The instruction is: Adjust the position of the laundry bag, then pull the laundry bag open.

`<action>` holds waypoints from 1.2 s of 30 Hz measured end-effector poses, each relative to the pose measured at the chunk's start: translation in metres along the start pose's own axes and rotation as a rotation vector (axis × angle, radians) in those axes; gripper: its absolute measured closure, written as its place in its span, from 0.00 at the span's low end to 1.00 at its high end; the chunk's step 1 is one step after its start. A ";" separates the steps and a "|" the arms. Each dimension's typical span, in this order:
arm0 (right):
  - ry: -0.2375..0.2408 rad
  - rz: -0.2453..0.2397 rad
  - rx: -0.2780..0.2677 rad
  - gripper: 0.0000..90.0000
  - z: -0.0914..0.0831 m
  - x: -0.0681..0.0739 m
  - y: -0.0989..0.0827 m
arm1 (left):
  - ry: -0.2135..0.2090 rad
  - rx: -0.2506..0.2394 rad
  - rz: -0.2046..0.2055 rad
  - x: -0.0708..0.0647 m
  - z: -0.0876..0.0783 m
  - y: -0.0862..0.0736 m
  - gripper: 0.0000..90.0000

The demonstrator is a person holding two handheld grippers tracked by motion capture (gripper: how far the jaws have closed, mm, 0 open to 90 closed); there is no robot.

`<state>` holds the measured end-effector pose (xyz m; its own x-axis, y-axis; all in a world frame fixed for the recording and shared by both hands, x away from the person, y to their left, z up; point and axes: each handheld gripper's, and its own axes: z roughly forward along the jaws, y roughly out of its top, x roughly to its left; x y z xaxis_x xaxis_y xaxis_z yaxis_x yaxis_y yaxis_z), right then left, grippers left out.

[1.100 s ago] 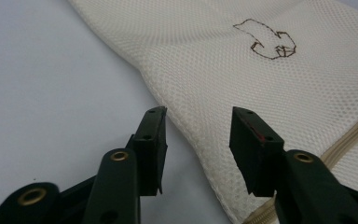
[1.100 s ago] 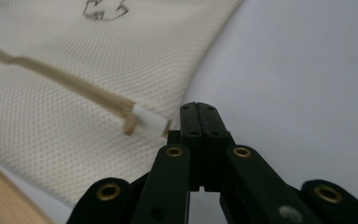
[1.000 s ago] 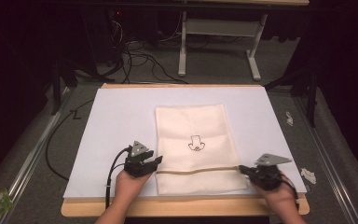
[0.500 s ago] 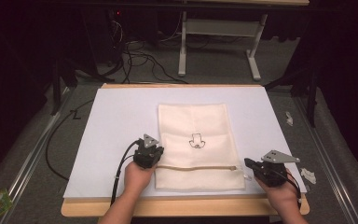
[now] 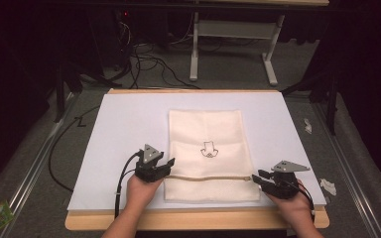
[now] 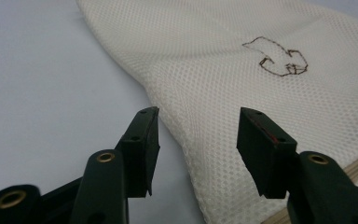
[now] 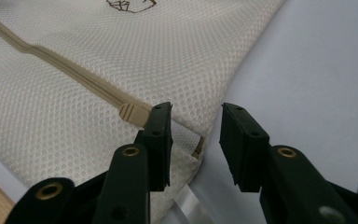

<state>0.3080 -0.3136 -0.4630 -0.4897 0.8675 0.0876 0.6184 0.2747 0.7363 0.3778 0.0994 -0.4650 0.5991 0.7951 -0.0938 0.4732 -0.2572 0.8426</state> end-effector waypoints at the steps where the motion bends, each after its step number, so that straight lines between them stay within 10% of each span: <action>1: 0.002 0.005 0.007 0.70 0.002 0.000 -0.001 | 0.001 -0.003 -0.002 0.000 -0.001 0.000 0.54; 15: -0.023 -0.044 0.062 0.68 0.013 0.008 -0.004 | -0.068 -0.030 -0.015 -0.010 0.000 0.001 0.52; 24: 0.017 -0.049 0.074 0.92 0.014 0.005 0.000 | -0.072 -0.090 -0.018 -0.012 -0.011 0.012 0.50; 36: 0.003 -0.095 0.042 0.93 0.008 0.010 0.003 | -0.153 -0.046 -0.001 -0.033 0.004 0.012 0.45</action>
<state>0.3097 -0.3004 -0.4648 -0.5488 0.8357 0.0209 0.5948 0.3727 0.7123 0.3662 0.0674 -0.4543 0.6919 0.7013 -0.1717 0.4458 -0.2279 0.8656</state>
